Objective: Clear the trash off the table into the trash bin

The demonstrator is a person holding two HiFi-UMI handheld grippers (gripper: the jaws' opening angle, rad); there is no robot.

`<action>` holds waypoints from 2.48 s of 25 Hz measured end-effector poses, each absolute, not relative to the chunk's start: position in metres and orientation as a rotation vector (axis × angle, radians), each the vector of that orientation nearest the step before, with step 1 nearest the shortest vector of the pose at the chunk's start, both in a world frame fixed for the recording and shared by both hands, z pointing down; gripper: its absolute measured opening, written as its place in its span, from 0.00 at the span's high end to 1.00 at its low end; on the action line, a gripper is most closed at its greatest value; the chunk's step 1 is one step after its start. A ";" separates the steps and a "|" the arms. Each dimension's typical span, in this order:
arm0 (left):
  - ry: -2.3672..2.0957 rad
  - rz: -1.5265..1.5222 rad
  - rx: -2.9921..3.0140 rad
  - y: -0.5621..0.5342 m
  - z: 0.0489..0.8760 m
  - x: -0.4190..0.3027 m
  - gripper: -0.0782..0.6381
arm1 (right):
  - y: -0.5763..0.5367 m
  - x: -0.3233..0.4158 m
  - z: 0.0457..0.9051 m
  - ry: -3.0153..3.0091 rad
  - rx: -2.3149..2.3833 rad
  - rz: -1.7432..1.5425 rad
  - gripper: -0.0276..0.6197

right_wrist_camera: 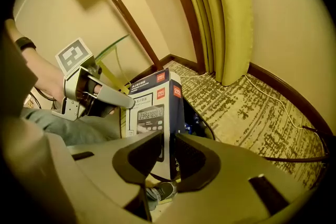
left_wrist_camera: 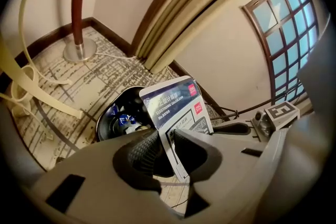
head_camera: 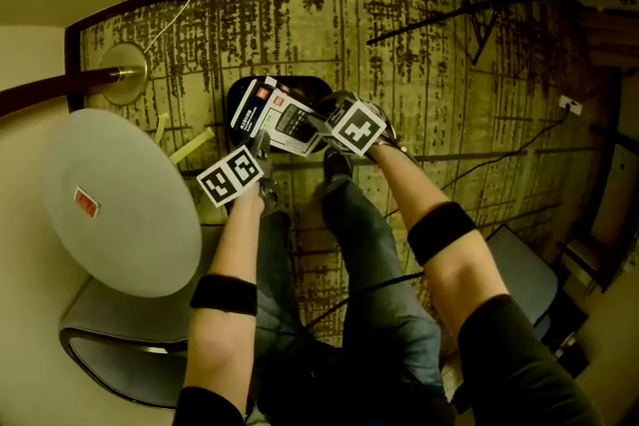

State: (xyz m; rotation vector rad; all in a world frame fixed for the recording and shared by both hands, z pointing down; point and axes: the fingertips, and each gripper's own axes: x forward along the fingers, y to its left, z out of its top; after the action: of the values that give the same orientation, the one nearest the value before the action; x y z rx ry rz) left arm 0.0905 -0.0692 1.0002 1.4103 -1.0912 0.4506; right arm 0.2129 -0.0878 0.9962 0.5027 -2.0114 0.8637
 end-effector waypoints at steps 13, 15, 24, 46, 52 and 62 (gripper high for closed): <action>-1.104 0.470 1.365 -0.061 1.076 0.089 0.73 | -0.094 0.215 1.073 -1.962 0.583 0.805 0.76; -1.111 0.518 1.371 -0.057 1.079 0.092 0.58 | -0.091 0.220 1.077 -1.931 0.600 0.787 0.68; -1.093 0.548 1.400 -0.045 1.046 0.104 0.49 | -0.085 0.222 1.043 -1.934 0.678 0.827 0.61; -1.347 0.438 1.922 -0.054 0.621 0.058 0.89 | -0.086 0.199 0.657 -2.165 1.026 0.706 0.96; -1.497 0.418 1.922 -0.037 0.570 -0.012 0.89 | -0.089 0.154 0.594 -2.268 0.976 0.596 0.96; -1.861 0.328 1.653 0.040 0.508 -0.147 0.89 | -0.057 0.007 0.549 -2.427 0.555 0.432 0.95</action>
State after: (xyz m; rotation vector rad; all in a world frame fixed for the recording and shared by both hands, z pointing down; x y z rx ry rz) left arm -0.1471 0.0398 0.5078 1.6529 -1.8614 0.3278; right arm 0.0068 -0.0574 0.5487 0.5554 -2.4266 0.4322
